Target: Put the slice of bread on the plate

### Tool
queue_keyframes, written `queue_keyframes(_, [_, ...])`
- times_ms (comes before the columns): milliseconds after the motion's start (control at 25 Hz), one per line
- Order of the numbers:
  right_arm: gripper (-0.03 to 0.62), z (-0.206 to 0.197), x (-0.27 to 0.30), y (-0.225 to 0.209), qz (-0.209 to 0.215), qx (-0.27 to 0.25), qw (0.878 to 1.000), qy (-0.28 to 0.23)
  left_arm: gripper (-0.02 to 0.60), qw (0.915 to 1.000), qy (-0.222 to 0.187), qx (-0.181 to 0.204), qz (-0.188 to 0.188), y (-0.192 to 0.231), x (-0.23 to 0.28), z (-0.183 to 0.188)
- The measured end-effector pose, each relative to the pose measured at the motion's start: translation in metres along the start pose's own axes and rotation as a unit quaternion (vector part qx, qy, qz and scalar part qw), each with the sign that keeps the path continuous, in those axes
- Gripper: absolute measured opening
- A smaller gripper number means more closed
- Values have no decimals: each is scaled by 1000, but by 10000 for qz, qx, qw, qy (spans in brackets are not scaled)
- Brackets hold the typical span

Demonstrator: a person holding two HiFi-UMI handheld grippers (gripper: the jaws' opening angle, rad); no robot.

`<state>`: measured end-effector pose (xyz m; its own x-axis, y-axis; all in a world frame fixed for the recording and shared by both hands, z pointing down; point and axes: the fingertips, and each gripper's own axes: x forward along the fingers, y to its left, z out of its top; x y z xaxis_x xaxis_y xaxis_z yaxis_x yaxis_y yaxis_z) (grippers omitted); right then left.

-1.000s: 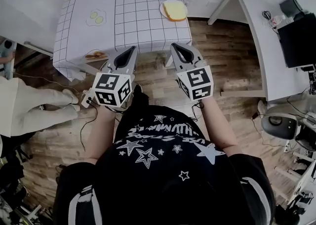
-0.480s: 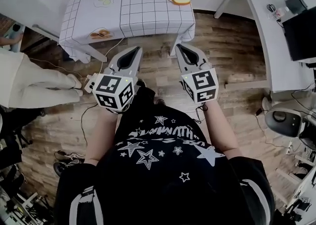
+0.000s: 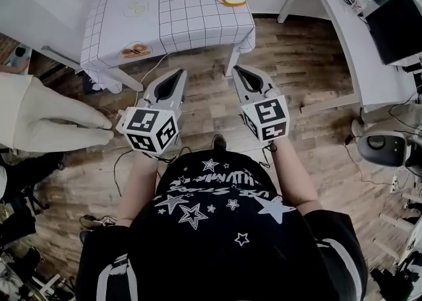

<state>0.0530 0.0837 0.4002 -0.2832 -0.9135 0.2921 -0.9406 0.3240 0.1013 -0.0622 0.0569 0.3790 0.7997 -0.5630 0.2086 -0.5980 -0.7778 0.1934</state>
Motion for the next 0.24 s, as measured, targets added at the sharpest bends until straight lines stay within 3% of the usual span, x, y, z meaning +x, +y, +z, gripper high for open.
queue_keyframes(240, [14, 8, 6, 67, 59, 11, 10000, 26, 9, 9999, -98, -43, 107, 25, -54, 3])
